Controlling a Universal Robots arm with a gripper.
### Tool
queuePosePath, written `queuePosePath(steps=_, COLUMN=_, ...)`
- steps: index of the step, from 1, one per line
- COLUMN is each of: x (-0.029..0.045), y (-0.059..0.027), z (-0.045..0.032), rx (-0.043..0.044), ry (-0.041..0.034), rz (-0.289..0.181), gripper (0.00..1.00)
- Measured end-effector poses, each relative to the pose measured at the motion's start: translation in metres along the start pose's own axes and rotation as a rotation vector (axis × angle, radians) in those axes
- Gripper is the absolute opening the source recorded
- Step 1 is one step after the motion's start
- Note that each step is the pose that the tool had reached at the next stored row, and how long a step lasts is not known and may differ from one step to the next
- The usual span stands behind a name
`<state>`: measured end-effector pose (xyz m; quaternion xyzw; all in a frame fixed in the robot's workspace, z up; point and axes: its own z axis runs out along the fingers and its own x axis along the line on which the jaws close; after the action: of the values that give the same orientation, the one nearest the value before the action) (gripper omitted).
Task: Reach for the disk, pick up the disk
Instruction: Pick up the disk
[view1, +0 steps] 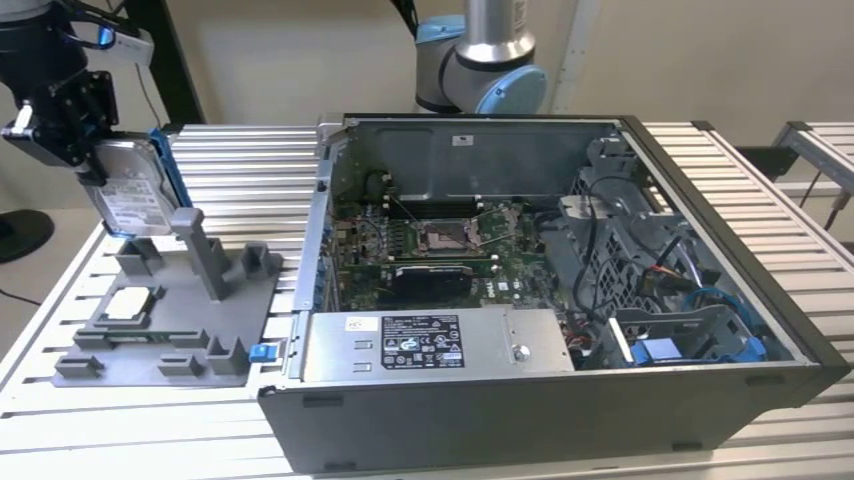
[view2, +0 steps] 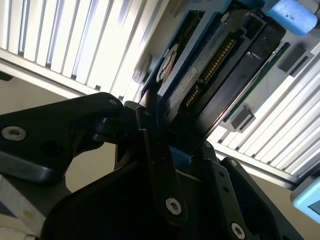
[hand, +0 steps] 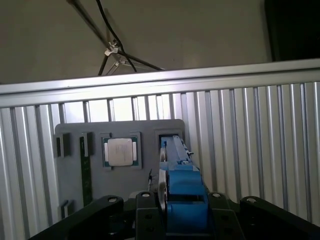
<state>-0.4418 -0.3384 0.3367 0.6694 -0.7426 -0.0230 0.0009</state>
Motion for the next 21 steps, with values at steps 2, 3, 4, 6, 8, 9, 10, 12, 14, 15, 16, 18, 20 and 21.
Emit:
queuePosePath(steps=2, x=0.0000, y=0.0000, z=-0.0010, rx=0.0002, ry=-0.0001, rz=0.000, gripper=0.00)
queuePosePath(steps=3, x=-0.0001, y=0.0001, z=-0.0020, rx=0.0001, ry=0.0000, rz=0.000, gripper=0.00)
queuePosePath(steps=4, x=-0.0001, y=0.0001, z=-0.0027, rx=0.0000, ry=0.0000, rz=0.000, gripper=0.00)
queuePosePath(steps=6, x=-0.0001, y=0.0001, z=-0.0043, rx=0.0000, ry=0.0000, rz=0.000, gripper=0.00)
queuePosePath(steps=8, x=-0.0002, y=0.0002, z=-0.0059, rx=0.0001, ry=-0.0001, rz=0.000, gripper=0.00)
queuePosePath(steps=9, x=-0.0002, y=0.0002, z=-0.0068, rx=0.0000, ry=0.0000, rz=0.000, gripper=0.00)
queuePosePath(steps=10, x=-0.0002, y=0.0003, z=-0.0078, rx=0.0000, ry=0.0000, rz=0.000, gripper=0.00)
queuePosePath(steps=12, x=-0.0003, y=0.0003, z=-0.0098, rx=0.0001, ry=0.0000, rz=0.000, gripper=0.00)
queuePosePath(steps=14, x=-0.0003, y=0.0004, z=-0.0118, rx=0.0000, ry=0.0000, rz=0.000, gripper=0.00)
queuePosePath(steps=15, x=-0.0004, y=0.0005, z=-0.0127, rx=0.0000, ry=0.0000, rz=0.000, gripper=0.00)
queuePosePath(steps=16, x=-0.0004, y=0.0005, z=-0.0137, rx=0.0000, ry=0.0000, rz=0.000, gripper=0.00)
queuePosePath(steps=18, x=-0.0005, y=0.0005, z=-0.0154, rx=0.0000, ry=0.0000, rz=0.000, gripper=0.00)
queuePosePath(steps=20, x=-0.0005, y=0.0006, z=-0.0170, rx=0.0001, ry=-0.0001, rz=0.000, gripper=0.00)
queuePosePath(steps=21, x=-0.0005, y=0.0006, z=-0.0179, rx=0.0001, ry=0.0000, rz=0.000, gripper=0.00)
